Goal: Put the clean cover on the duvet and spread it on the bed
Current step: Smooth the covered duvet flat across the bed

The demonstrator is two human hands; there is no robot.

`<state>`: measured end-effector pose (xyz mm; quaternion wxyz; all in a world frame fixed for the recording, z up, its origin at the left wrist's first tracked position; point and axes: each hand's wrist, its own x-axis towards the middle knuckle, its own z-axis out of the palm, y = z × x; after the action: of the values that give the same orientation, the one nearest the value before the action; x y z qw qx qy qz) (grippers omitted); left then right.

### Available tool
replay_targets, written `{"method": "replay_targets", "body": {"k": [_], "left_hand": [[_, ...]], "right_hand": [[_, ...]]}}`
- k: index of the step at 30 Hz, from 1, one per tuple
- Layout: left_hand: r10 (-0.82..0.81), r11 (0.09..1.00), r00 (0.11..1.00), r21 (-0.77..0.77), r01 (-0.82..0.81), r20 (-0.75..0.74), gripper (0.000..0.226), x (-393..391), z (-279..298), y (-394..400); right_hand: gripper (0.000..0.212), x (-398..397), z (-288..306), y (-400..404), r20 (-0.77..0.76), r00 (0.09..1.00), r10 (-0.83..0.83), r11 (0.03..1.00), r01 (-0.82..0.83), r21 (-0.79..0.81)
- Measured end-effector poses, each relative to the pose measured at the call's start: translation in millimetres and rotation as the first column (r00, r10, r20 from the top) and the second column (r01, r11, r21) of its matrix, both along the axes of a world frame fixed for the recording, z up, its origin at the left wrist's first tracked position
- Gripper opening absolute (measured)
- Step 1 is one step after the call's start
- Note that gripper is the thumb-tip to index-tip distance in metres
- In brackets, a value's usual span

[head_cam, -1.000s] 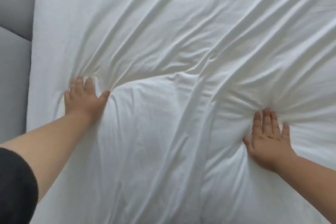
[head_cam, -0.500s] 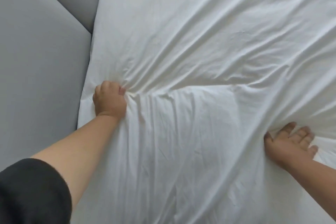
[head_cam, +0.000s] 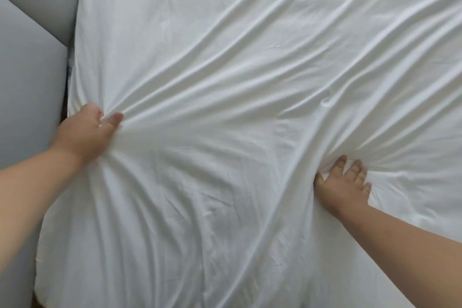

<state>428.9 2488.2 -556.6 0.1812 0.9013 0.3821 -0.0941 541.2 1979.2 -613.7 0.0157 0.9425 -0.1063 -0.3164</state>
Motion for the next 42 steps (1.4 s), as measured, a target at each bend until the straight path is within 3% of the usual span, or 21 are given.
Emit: {"method": "replay_targets", "body": {"k": [3, 6, 8, 10, 12, 16, 19, 25, 27, 31, 34, 39, 42], "left_hand": [[-0.121, 0.992, 0.963, 0.002, 0.125, -0.239, 0.066, 3.6, 7.2, 0.9], [-0.136, 0.984, 0.962, 0.084, 0.160, -0.236, 0.059, -3.6, 3.8, -18.8], [-0.155, 0.977, 0.983, 0.131, 0.167, -0.098, 0.052, -15.0, -3.1, -47.5], [-0.228, 0.966, 0.973, 0.137, 0.221, 0.031, 0.054, -22.8, -9.0, -86.1], [-0.341, 0.937, 0.940, 0.093, 0.337, 0.023, 0.060, -22.8, -20.5, -123.7], [-0.321, 0.946, 0.946, -0.058, 0.318, -0.046, 0.064, -9.2, -44.4, -181.9], [-0.351, 0.931, 0.936, -0.105, 0.349, -0.006, 0.071, -4.9, -46.8, -225.1], [-0.511, 0.837, 0.858, -0.196, 0.511, 0.056, 0.082, -13.8, -28.8, -304.9], [-0.554, 0.809, 0.831, -0.205, 0.551, 0.046, 0.084, -15.4, -26.1, -325.0], [-0.662, 0.735, 0.749, -0.185, 0.652, 0.013, 0.089, -15.9, -23.5, -362.8], [-0.757, 0.652, 0.646, -0.163, 0.740, -0.095, 0.090, -18.9, -34.2, -387.2], [-0.733, 0.676, 0.637, -0.146, 0.723, -0.238, 0.087, -19.9, -49.2, -395.4], [-0.734, 0.674, 0.630, -0.164, 0.720, -0.254, 0.093, -23.6, -52.9, -391.8]], "right_hand": [[0.074, -8.7, 7.4, 12.0, 0.231, 0.973, -0.002, 0.986, -0.036, 0.163], [0.058, -14.8, 13.4, 27.6, 0.358, 0.932, -0.065, 0.957, -0.044, 0.287], [0.055, -17.5, 16.0, 24.3, 0.357, 0.925, -0.135, 0.951, 0.020, 0.307], [0.056, -17.6, 15.6, 13.4, 0.308, 0.950, -0.047, 0.988, -0.002, 0.156], [0.058, -11.7, 14.9, 6.9, 0.152, 0.988, 0.030, 0.999, -0.034, 0.026], [0.038, 2.9, 4.2, 8.5, -0.019, 1.000, -0.021, 0.987, 0.024, 0.156], [0.030, 6.1, -2.1, 3.0, 0.002, 0.999, 0.049, 0.980, -0.048, 0.192], [0.041, -4.1, 15.0, -30.3, 0.157, 0.980, 0.121, 0.902, -0.175, 0.394], [0.041, -8.5, 24.0, -52.1, 0.182, 0.976, 0.117, 0.900, -0.181, 0.396], [0.041, -14.0, 41.2, -125.9, 0.124, 0.991, 0.054, 0.949, -0.090, 0.302], [0.042, -20.4, 48.5, -167.3, 0.127, 0.992, 0.017, 0.954, -0.054, 0.294], [0.040, -28.5, 38.0, -156.5, 0.130, 0.973, -0.190, 0.849, 0.097, 0.519], [0.040, -33.1, 30.8, -175.2, 0.199, 0.909, -0.365, 0.851, 0.239, 0.467]]}}
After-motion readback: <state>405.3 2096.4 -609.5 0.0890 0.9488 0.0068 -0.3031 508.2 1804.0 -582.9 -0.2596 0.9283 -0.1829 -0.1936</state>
